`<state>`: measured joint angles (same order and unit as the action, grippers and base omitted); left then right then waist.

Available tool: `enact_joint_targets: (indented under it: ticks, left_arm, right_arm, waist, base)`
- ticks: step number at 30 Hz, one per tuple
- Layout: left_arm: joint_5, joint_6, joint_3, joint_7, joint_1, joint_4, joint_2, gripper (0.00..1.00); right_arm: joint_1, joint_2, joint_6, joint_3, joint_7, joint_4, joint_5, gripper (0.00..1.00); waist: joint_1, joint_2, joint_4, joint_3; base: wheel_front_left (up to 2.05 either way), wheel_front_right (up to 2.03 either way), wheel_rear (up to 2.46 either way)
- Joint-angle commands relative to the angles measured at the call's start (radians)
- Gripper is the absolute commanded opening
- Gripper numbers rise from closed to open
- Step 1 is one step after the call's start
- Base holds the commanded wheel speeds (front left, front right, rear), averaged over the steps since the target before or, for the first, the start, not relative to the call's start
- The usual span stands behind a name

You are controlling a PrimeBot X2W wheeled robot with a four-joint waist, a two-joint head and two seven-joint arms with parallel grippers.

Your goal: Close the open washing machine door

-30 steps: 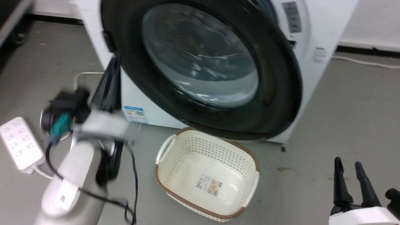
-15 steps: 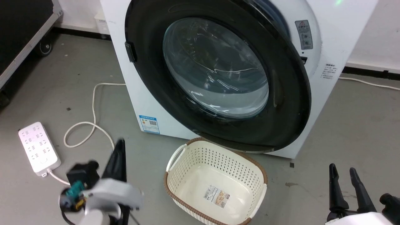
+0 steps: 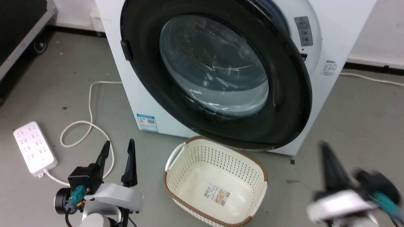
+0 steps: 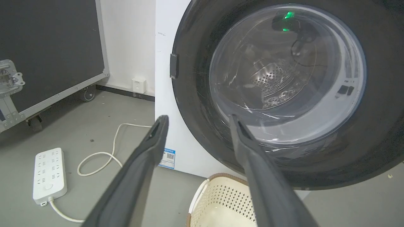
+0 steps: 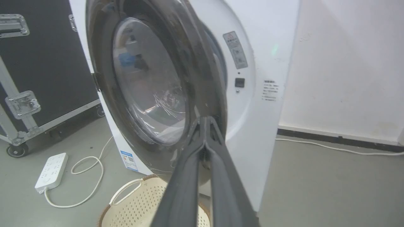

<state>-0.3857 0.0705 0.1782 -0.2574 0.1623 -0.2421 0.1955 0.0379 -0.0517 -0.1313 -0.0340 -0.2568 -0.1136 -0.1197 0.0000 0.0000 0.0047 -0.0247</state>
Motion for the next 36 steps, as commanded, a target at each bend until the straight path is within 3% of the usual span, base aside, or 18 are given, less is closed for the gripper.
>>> enact_joint_targets:
  ticks: [1, 6, 11, 20, 24, 36]
  left_arm:
    - [0.014, 0.007, -0.004, -0.004, -0.010, 0.013, -0.002, 1.00]
    - [0.049, 0.009, 0.000, -0.004, 0.003, 0.040, -0.013, 1.00]
    - [0.076, 0.004, 0.004, -0.004, 0.029, 0.053, -0.025, 1.00]
    - [0.090, -0.014, -0.016, -0.004, 0.069, 0.077, -0.065, 1.00]
    - [0.104, -0.033, -0.030, -0.004, 0.108, 0.109, -0.090, 1.00]
    - [0.137, -0.053, -0.065, -0.004, 0.149, 0.131, -0.121, 1.00]
  right_arm:
    - [0.051, 0.001, 0.001, 0.037, 0.006, -0.010, 0.025, 0.00]
    - [0.222, 0.001, 0.001, 0.114, 0.067, -0.149, 0.058, 0.00]
    - [0.374, 0.001, 0.001, 0.082, 0.071, -0.331, 0.078, 0.00]
    - [0.569, 0.001, 0.001, -0.111, 0.032, -0.526, 0.198, 0.00]
    - [0.708, -0.011, 0.001, -0.254, 0.028, -0.571, 0.298, 0.00]
    - [0.937, -0.067, 0.001, -0.423, 0.008, -0.617, 0.384, 0.00]
  waist:
    - [0.0000, 0.0000, -0.001, -0.017]
    - [0.0000, 0.0000, 0.013, -0.064]
    - [0.0000, 0.0000, 0.036, -0.114]
    - [0.0000, 0.0000, 0.078, -0.207]
    - [0.0000, 0.0000, 0.111, -0.285]
    - [0.0000, 0.0000, 0.137, -0.382]
  base:
    - [0.00, 0.00, 0.00]
    - [0.00, 0.00, 0.00]
    - [0.00, 0.00, 0.00]
    - [0.00, 0.00, 0.00]
    - [0.00, 0.00, 0.00]
    - [0.00, 0.00, 0.00]
